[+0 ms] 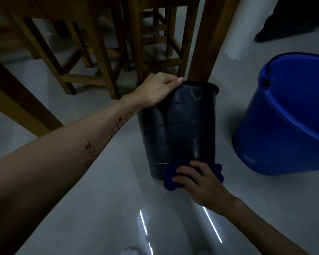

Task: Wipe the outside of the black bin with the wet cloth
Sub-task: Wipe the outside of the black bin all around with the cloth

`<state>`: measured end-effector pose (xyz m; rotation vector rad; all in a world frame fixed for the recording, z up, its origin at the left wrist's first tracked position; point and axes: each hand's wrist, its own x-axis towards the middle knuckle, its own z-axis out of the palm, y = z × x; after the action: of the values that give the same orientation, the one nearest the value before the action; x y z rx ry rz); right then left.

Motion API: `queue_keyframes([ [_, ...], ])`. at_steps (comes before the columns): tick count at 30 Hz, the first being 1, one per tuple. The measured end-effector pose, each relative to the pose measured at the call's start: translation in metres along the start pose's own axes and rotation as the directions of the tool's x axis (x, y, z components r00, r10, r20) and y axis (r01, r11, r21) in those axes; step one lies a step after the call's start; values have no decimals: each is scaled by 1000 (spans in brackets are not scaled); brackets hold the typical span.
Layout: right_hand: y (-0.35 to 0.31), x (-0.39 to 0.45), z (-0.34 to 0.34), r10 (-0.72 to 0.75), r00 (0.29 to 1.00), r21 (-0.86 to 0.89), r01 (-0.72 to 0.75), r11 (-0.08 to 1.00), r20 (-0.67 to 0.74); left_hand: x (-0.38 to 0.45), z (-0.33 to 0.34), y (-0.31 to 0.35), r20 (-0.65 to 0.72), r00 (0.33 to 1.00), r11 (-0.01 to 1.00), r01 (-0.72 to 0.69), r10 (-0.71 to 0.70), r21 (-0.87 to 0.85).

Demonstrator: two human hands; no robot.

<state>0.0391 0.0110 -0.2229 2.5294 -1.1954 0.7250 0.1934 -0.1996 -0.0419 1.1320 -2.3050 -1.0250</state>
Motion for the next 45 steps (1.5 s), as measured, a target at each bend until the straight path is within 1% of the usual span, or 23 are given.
queue_keyframes([
  [2, 11, 5, -17, 99, 988, -1, -100, 995, -118, -1, -2, -1, -19, 1000, 1000, 6, -6, -5],
  [3, 20, 10, -25, 207, 958, 4, -210, 978, -198, -1, -3, -2, -26, 1000, 1000, 6, -6, -14],
  [4, 31, 18, -33, 344, 897, 28, -350, 936, -277, -3, -3, -3, -29, 1000, 1000, 9, -10, -28],
  [5, 42, 27, -39, 487, 808, 81, -490, 868, -332, -4, -2, -4, -30, 999, 999, 12, -14, -43],
  [6, 53, 37, -43, 602, 714, 138, -597, 790, -358, -5, -1, -3, -26, 1000, 998, 12, -14, -54],
  [7, 62, 48, -45, 677, 643, 186, -661, 727, -358, -6, 0, -2, -15, 1000, 998, 6, -7, -63],
  [8, 68, 59, -46, 719, 605, 221, -692, 688, -342, -5, 3, 0, 1, 1000, 998, -3, 3, -66],
  [9, 72, 70, -44, 734, 596, 240, -699, 674, -325, -4, 5, 2, 13, 1000, 998, -11, 12, -66],
  [10, 72, 81, -43, 727, 610, 241, -689, 683, -315, -2, 6, 4, 14, 1000, 998, -12, 13, -68],
  [11, 69, 90, -41, 697, 645, 215, -666, 714, -315, -1, 7, 4, 4, 1000, 997, -5, 5, -78],
  [12, 65, 96, -38, 636, 702, 163, -621, 767, -321, 0, 7, 3, -12, 1000, 996, 4, -5, -94],
  [14, 50, 100, -31, 435, 847, 51, -441, 896, -307, -1, 5, -1, -46, 999, 993, 7, -12, -115],
  [16, 33, 92, -24, 232, 943, -15, -242, 970, -241, -2, 5, -5, -53, 998, 993, 12, -19, -115],
  [18, 18, 76, -19, 100, 980, -55, -111, 992, -171, -3, 4, -6, -48, 999, 994, 12, -18, -110],
  [20, 6, 55, -15, 43, 992, -76, -53, 996, -121, -3, 4, -4, -34, 999, 995, 3, -6, -97],
  [28, -3, -11, -2, -32, 999, -61, 32, 998, 4, -7, -2, -7, -25, 999, 998, -48, 47, -42],
  [31, 6, -19, -8, 34, 998, -54, -32, 998, 44, -9, -6, -9, -41, 993, 993, -113, 115, 28],
  [34, 14, -8, -18, 170, 984, -10, -171, 985, -51, -11, -6, -10, -84, 986, 988, -140, 145, 65],
  [37, 21, 8, -25, 358, 918, 63, -353, 934, -168, -15, -4, -5, -91, 982, 985, -159, 165, 72],
  [40, 26, 18, -30, 551, 799, 170, -525, 834, -240, -23, -2, -2, -113, 969, 968, -200, 218, 151],
  [42, 29, 20, -32, 633, 735, 229, -591, 774, -243, -31, 2, -4, -127, 957, 952, -232, 261, 201],
  [43, 30, 19, -32, 649, 723, 239, -604, 761, -239, -34, 4, -7, -139, 947, 941, -255, 289, 221],
  [45, 31, 14, -32, 650, 726, 230, -608, 760, -225, -39, 10, -12, -160, 917, 908, -315, 366, 277],
])
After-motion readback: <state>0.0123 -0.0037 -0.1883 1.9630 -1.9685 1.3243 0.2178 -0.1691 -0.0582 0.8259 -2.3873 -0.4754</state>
